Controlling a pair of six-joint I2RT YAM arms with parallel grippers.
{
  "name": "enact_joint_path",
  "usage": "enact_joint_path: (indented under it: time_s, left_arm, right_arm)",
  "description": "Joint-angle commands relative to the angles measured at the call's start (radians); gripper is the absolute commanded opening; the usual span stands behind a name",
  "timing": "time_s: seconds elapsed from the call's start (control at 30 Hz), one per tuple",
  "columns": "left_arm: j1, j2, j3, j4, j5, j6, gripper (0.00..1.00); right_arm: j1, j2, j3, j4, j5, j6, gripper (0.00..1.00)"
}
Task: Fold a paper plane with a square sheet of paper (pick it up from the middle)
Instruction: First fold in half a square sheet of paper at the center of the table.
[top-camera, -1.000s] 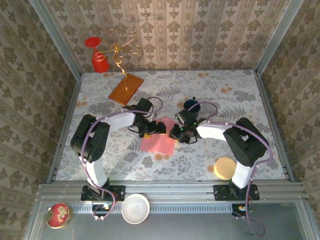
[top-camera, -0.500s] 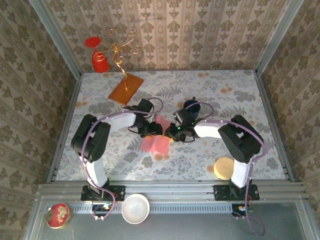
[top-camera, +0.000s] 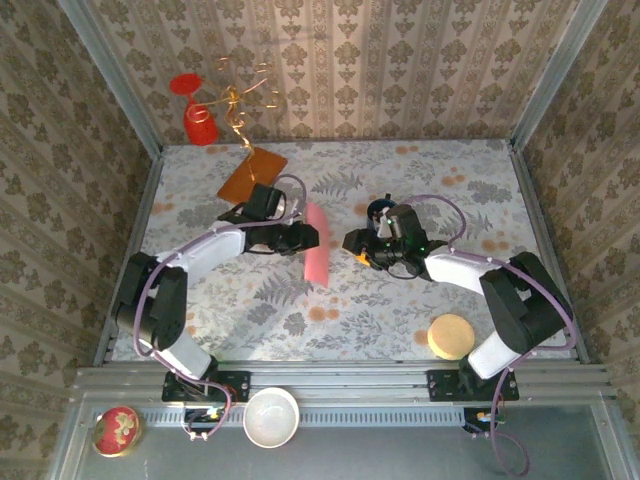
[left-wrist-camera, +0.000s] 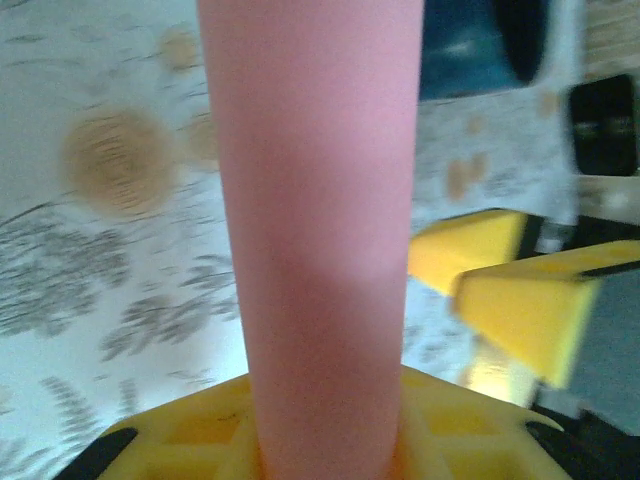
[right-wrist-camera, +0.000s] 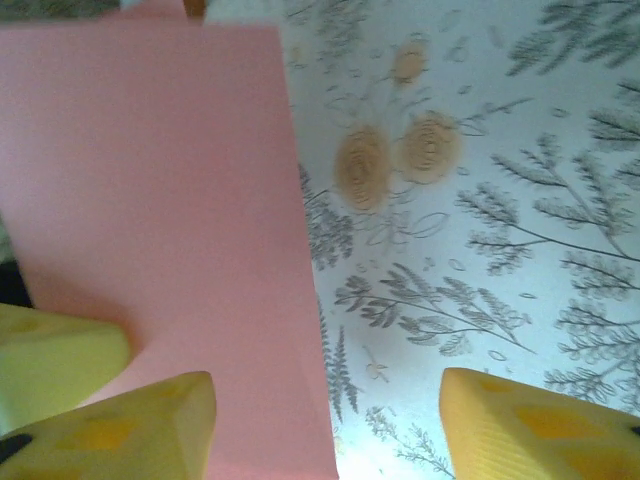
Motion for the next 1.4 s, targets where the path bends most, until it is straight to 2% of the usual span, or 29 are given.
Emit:
enact_joint_path:
  time_s: [0.0, 0.17, 0.3, 0.57, 0.73, 0.8, 1.0, 1.2, 1.37]
  left_arm:
    - [0.004, -0.023, -0.036, 0.139, 0.169, -0.101, 0.28]
    - [0.011, -0.028, -0.050, 0.223, 0.251, -0.151, 0.27]
    - [0.017, -0.015, -0.052, 0.229, 0.277, -0.155, 0.26]
    - [0.047, -0.006, -0.082, 0.181, 0.246, -0.136, 0.24]
    - [0.047, 0.004, -0.070, 0.100, 0.208, -0.084, 0.24]
    - [0.075, 0.009, -0.073, 0.096, 0.206, -0.081, 0.24]
    - [0.076, 0.020, -0.070, 0.059, 0.189, -0.054, 0.23]
    - [0.069, 0.037, -0.074, 0.078, 0.201, -0.066, 0.23]
    - [0.060, 0.055, -0.080, 0.122, 0.225, -0.090, 0.23]
  right_arm:
    - [-0.002, -0.015, -0.018, 0.096, -0.111, -0.020, 0.68]
    - [-0.002, -0.010, -0.030, 0.198, -0.191, 0.015, 0.75]
    - [-0.002, 0.005, -0.024, 0.219, -0.212, 0.031, 0.74]
    - [-0.003, -0.020, -0.044, 0.239, -0.207, 0.049, 0.54]
    - [-0.004, -0.038, -0.049, 0.208, -0.188, 0.039, 0.47]
    - [-0.004, -0.040, -0.051, 0.199, -0.183, 0.034, 0.43]
    - [-0.004, -0.045, -0.045, 0.144, -0.156, 0.011, 0.36]
    - [-0.002, -0.031, -0.039, 0.122, -0.159, 0.007, 0.22]
    - [0.001, -0.009, -0.037, 0.128, -0.165, 0.026, 0.22]
